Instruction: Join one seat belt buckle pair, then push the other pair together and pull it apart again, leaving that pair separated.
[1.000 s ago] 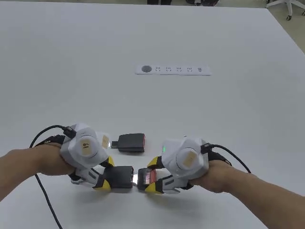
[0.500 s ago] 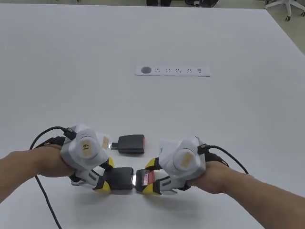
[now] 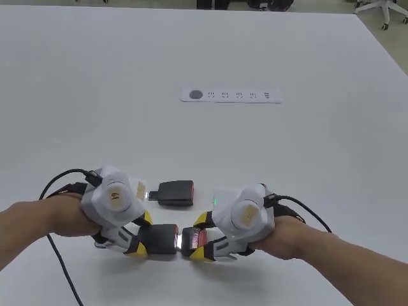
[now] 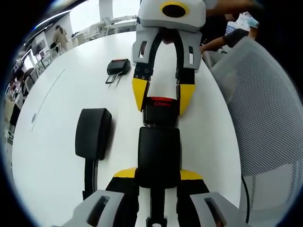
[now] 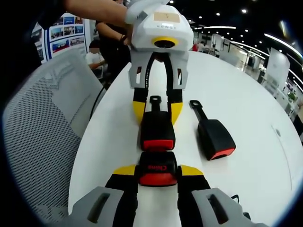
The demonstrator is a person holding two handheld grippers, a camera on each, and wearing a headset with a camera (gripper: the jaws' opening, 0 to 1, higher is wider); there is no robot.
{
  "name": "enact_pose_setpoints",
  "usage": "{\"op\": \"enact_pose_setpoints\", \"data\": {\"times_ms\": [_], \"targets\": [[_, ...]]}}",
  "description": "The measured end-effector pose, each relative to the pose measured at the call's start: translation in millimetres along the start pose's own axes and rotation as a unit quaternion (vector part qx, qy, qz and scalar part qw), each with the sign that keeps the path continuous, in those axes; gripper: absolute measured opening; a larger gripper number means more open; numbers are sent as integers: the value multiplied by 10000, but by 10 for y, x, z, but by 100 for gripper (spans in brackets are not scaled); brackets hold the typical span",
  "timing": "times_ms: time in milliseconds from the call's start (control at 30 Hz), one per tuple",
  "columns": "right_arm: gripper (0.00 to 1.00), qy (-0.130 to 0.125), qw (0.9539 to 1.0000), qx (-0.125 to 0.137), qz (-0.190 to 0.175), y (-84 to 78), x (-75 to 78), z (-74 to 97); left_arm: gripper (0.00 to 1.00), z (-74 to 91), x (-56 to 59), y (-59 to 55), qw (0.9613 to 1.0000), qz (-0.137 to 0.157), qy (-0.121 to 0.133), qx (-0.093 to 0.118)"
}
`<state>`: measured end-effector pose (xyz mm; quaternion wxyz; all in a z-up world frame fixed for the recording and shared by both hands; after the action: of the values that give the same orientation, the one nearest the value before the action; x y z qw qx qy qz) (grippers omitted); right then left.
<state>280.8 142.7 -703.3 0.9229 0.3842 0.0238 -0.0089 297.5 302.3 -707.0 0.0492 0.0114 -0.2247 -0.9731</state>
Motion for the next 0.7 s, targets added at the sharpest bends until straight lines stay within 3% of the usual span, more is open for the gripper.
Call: {"op": "enact_pose_setpoints", "data": {"times_ms": [233,700], "targets": [[27,28,10000,1,-2,-28,15,-4,30,26,20,19,9999,30,-127,70],[28,66,9999,-108,92,-39,67,-31,31,26,38,25,9999,54,-85,104]]}}
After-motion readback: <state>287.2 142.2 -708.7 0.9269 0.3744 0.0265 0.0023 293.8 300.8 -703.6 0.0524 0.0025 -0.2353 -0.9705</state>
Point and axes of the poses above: the centre of the closed fingertips' face, and the gripper's own axes: z roughly backward along the fingers, x roughly to its right, y roughly out of its top, the point moved 8 cm from there along z, roughly backward along the fingers, and after that the axes turned 5 degrees about y, right-handed, at the moved point
